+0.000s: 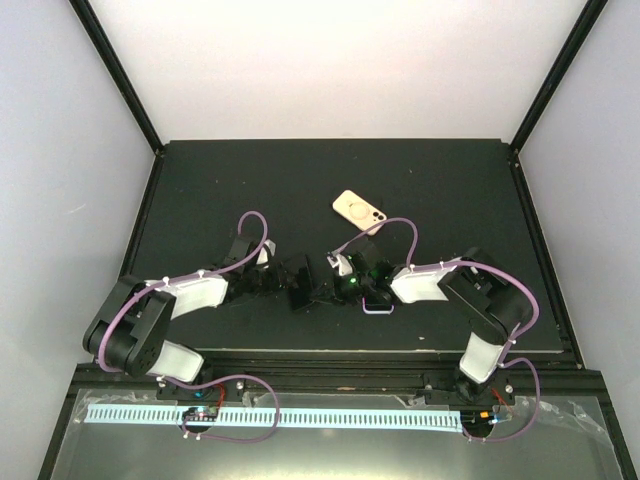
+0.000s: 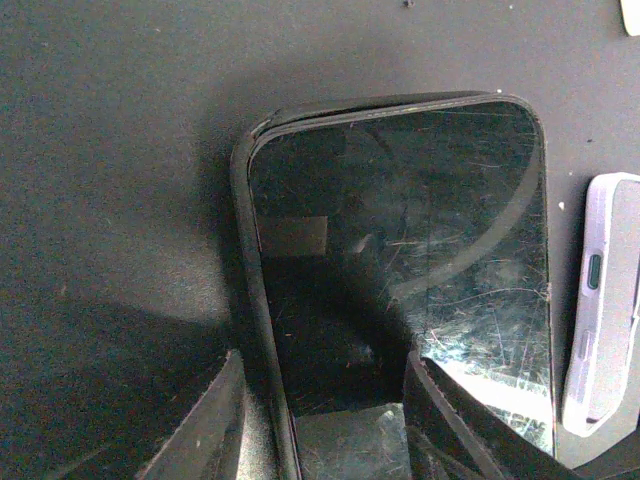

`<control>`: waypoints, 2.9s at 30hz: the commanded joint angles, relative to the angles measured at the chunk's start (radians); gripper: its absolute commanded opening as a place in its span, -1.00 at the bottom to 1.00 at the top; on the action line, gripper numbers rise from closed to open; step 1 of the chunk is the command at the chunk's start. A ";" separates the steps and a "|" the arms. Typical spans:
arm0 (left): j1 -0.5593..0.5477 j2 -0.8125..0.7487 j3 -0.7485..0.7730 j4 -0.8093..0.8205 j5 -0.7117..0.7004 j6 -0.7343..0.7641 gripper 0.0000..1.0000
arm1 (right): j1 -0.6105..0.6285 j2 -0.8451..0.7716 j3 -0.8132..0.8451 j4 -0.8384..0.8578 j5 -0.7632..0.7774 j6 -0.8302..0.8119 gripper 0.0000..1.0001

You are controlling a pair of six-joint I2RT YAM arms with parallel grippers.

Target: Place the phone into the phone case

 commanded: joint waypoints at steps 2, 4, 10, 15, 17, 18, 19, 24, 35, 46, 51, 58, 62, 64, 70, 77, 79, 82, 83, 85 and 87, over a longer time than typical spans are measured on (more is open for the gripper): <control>-0.007 0.012 -0.031 0.024 0.012 -0.004 -0.19 | 0.003 0.019 -0.020 -0.047 0.052 -0.028 -0.89; -0.008 0.012 -0.037 0.026 0.016 -0.007 -0.24 | 0.003 0.015 -0.018 -0.060 0.063 -0.034 -0.88; -0.021 0.011 -0.053 0.055 0.058 -0.027 -0.35 | 0.004 0.017 -0.025 -0.069 0.093 -0.047 -0.88; -0.033 0.008 -0.056 0.055 0.060 -0.039 -0.42 | 0.003 0.035 -0.018 -0.090 0.111 -0.071 -0.88; -0.037 0.011 -0.057 0.054 0.060 -0.037 -0.43 | 0.003 0.029 -0.020 -0.097 0.115 -0.075 -0.87; -0.040 0.014 -0.057 0.054 0.060 -0.038 -0.43 | 0.003 0.021 -0.019 -0.106 0.119 -0.079 -0.87; -0.042 0.016 -0.057 0.054 0.059 -0.038 -0.43 | 0.004 0.012 -0.018 -0.118 0.124 -0.082 -0.86; -0.051 0.019 -0.058 0.050 0.061 -0.037 -0.43 | 0.004 -0.057 -0.001 -0.204 0.159 -0.111 -0.78; -0.071 -0.006 -0.053 0.020 0.043 -0.033 -0.45 | 0.003 -0.132 0.027 -0.308 0.204 -0.150 -0.56; -0.068 -0.042 -0.024 -0.049 -0.029 -0.021 -0.34 | 0.004 -0.107 0.105 -0.348 0.261 -0.188 -0.16; -0.062 -0.037 -0.016 -0.055 -0.035 -0.019 -0.27 | 0.002 -0.043 0.144 -0.325 0.250 -0.180 -0.08; -0.061 -0.029 -0.027 -0.049 -0.022 -0.013 -0.28 | 0.001 0.048 0.181 -0.306 0.250 -0.176 0.01; -0.061 -0.027 -0.048 -0.037 -0.023 -0.012 -0.34 | 0.003 0.072 0.177 -0.266 0.213 -0.156 0.09; -0.062 -0.022 -0.056 -0.032 -0.023 -0.013 -0.37 | 0.002 0.076 0.176 -0.246 0.193 -0.148 0.12; -0.061 -0.012 -0.069 -0.028 -0.025 -0.013 -0.45 | -0.001 0.086 0.158 -0.110 0.092 -0.088 0.14; -0.060 -0.040 -0.087 -0.051 -0.038 -0.009 -0.55 | -0.027 0.078 0.078 0.156 -0.004 0.045 0.13; -0.059 -0.054 -0.091 -0.063 -0.040 -0.008 -0.54 | -0.028 0.069 0.067 0.201 -0.016 0.063 0.12; -0.057 -0.080 -0.098 -0.076 -0.047 -0.012 -0.53 | -0.028 0.071 0.065 0.236 -0.043 0.080 0.11; -0.057 -0.090 -0.101 -0.079 -0.047 -0.015 -0.52 | -0.028 0.073 0.062 0.251 -0.051 0.090 0.11; -0.056 -0.111 -0.105 -0.086 -0.048 -0.018 -0.50 | -0.028 0.078 0.052 0.285 -0.061 0.112 0.11; -0.055 -0.124 -0.109 -0.095 -0.050 -0.017 -0.49 | -0.028 0.080 0.045 0.308 -0.065 0.126 0.11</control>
